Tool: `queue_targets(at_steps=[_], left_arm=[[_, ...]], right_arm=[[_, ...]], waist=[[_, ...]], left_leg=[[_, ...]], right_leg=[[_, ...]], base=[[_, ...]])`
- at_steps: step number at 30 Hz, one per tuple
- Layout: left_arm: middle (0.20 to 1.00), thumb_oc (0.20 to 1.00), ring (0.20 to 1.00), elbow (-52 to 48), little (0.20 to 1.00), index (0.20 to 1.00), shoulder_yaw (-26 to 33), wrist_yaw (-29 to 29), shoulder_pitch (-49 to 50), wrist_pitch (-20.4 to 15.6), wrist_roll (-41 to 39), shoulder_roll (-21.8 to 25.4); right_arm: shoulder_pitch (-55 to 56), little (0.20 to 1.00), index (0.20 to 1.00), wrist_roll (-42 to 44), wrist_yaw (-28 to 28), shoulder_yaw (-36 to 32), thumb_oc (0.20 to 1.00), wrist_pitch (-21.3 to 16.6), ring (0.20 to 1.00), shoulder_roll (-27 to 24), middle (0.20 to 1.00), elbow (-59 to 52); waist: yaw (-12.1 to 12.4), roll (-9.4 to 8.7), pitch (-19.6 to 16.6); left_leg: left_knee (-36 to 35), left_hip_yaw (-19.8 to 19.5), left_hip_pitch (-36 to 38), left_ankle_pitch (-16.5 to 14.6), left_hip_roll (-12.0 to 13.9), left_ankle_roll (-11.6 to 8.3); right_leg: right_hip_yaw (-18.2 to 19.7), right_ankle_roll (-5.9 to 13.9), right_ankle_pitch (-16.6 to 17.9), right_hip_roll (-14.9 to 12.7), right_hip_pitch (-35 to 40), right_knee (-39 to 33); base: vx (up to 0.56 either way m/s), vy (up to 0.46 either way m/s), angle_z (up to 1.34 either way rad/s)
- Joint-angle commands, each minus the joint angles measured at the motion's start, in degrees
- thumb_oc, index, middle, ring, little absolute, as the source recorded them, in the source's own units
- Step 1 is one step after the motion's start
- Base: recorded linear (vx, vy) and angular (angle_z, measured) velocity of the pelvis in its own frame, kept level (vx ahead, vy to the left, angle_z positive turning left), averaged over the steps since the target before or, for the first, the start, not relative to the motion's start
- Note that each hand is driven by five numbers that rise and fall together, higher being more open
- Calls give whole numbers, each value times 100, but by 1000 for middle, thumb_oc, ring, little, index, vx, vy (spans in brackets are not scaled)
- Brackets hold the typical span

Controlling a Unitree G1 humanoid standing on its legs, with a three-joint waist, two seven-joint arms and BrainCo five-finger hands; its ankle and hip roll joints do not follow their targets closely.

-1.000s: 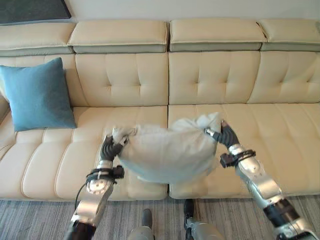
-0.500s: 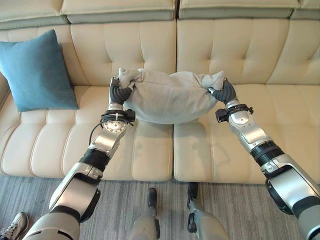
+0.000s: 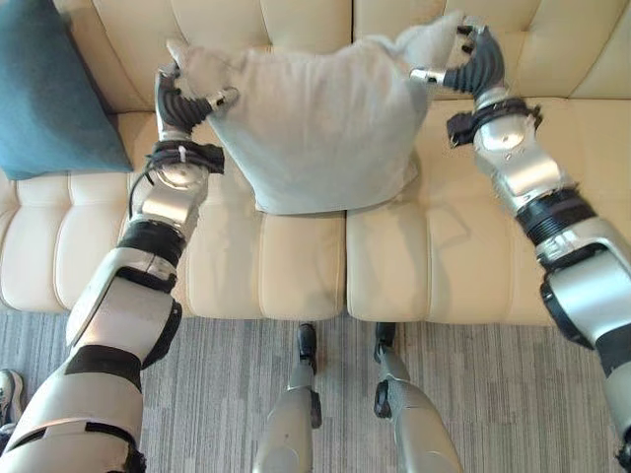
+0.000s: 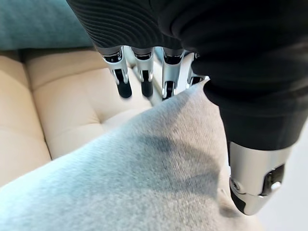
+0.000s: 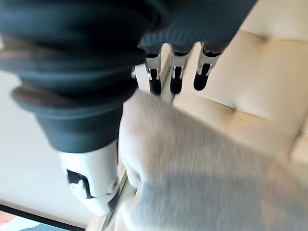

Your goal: Pick up all the scattered cushions and arrange them neatly on the sofa.

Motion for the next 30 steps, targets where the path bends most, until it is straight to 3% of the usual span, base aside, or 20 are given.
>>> queue_targets(at_steps=[1, 5, 6, 7, 8, 10, 11, 13, 16, 18, 19, 22, 27, 30], left_arm=[[1000, 1000, 1000, -94, 1000, 1000, -181, -47, -620, -438, -220, 722], [1000, 1000, 1000, -736, 1000, 1000, 265, -13, 209, -549, -282, 824], [1000, 1000, 1000, -1659, 1000, 1000, 838, 22, 1279, -626, -83, 810], [1000, 1000, 1000, -1708, 1000, 1000, 860, 33, 1343, -612, -64, 807], [1000, 1000, 1000, -2557, 1000, 1000, 1393, -115, 2377, -661, -39, 712], [1000, 1000, 1000, -3131, 1000, 1000, 1869, -360, 3545, -596, 256, 604], [1000, 1000, 1000, -3165, 1000, 1000, 1872, -358, 3583, -583, 264, 603], [1000, 1000, 1000, -3470, 1000, 1000, 2234, -749, 4968, -368, 604, 158], [1000, 1000, 1000, -3679, 1000, 1000, 2586, -1216, 6315, -91, 740, -402], [1000, 1000, 1000, -3551, 1000, 1000, 2591, -1362, 6692, 6, 871, -630], [1000, 1000, 1000, -3303, 1000, 1000, 2670, -1647, 7213, 190, 971, -934], [1000, 1000, 1000, -2719, 1000, 1000, 2574, -1953, 7761, 383, 1389, -1204], [1000, 1000, 1000, -2085, 1000, 1000, 2356, -2048, 7980, 450, 1856, -1380], [1000, 1000, 1000, -2038, 1000, 1000, 2271, -2010, 7905, 437, 1914, -1379]], right_arm=[[-471, 1000, 1000, 211, -190, -65, 1000, -351, 1000, -328, 1000, -24], [164, 1000, 1000, 182, -260, -490, 1000, -362, 1000, -497, 1000, -673], [1145, 1000, 1000, 69, -283, -1132, 1000, -432, 1000, -739, 1000, -1486], [1202, 1000, 1000, 54, -290, -1150, 1000, -418, 1000, -735, 1000, -1530], [2174, 1000, 1000, 34, -212, -1859, 1000, -515, 1000, -840, 1000, -2342], [3478, 1000, 1000, -184, 70, -2502, 1000, -551, 1000, -891, 1000, -3295], [3540, 1000, 1000, -197, 67, -2532, 1000, -530, 1000, -884, 1000, -3346], [5387, 1000, 1000, -369, 568, -3327, 1000, -518, 1000, -516, 1000, -3973], [7079, 1000, 1000, -564, 1028, -3871, 1000, -367, 1000, 70, 1000, -4186], [7523, 1000, 1000, -599, 1152, -3952, 1000, -345, 1000, 317, 1000, -3962], [8133, 1000, 1000, -917, 1426, -3934, 1000, -161, 1000, 588, 1000, -3695], [8658, 1000, 1000, -1526, 1628, -3700, 1000, -24, 1000, 775, 1000, -2957], [8867, 1000, 1000, -2057, 1675, -3343, 1000, 88, 1000, 969, 1000, -2047], [8738, 1000, 1000, -2190, 1652, -3049, 1000, 119, 1000, 1091, 1000, -1743]], waist=[[141, -247, -134], [129, -282, -202], [114, -325, -229], [112, -326, -247], [91, -332, -225], [49, -349, -249], [51, -357, -272], [-48, -388, -385], [-170, -414, -563], [-222, -448, -623], [-276, -485, -763], [-381, -535, -940], [-478, -595, -1033], [-528, -679, -982]], left_leg=[[-48, -87, -60, -152, -247, -240], [-48, -109, -8, -204, -244, -229], [-48, -132, 117, -260, -252, -227], [-48, -132, 127, -263, -252, -227], [-48, -130, 201, -323, -266, -211], [-48, -90, 350, -394, -257, -212], [-48, -92, 335, -372, -263, -209], [-48, -23, 602, -475, -246, -182], [-48, -7, 952, -601, -275, -113], [-48, 24, 1116, -668, -281, -86], [-48, 81, 1360, -750, -298, -22], [-48, 215, 1766, -877, -332, 84], [-24, 465, 2101, -1004, -369, 174], [-48, 638, 2090, -997, -411, 241]], right_leg=[[132, 962, -841, -284, 56, 343], [120, 963, -861, -300, 147, 291], [106, 956, -889, -317, 304, 275], [107, 957, -890, -317, 315, 273], [106, 944, -901, -343, 403, 267], [109, 944, -931, -348, 572, 213], [107, 943, -909, -354, 564, 203], [83, 952, -948, -376, 865, 131], [28, 949, -1053, -390, 1237, 153], [24, 958, -1079, -410, 1395, 156], [35, 956, -1118, -417, 1608, 167], [228, 988, -1126, -403, 1856, 176], [568, 1054, -985, -387, 1926, 201], [786, 1231, -696, -377, 1724, 169]], base=[[28, 19, 7], [55, 15, 4], [67, 11, 4], [70, 9, 5], [48, 27, 5], [69, 38, 5], [67, 27, 5], [112, 49, 2], [112, 59, -1], [68, 67, -2], [58, 52, 1], [39, 133, -21], [-92, 109, -46], [-209, 43, -48]])
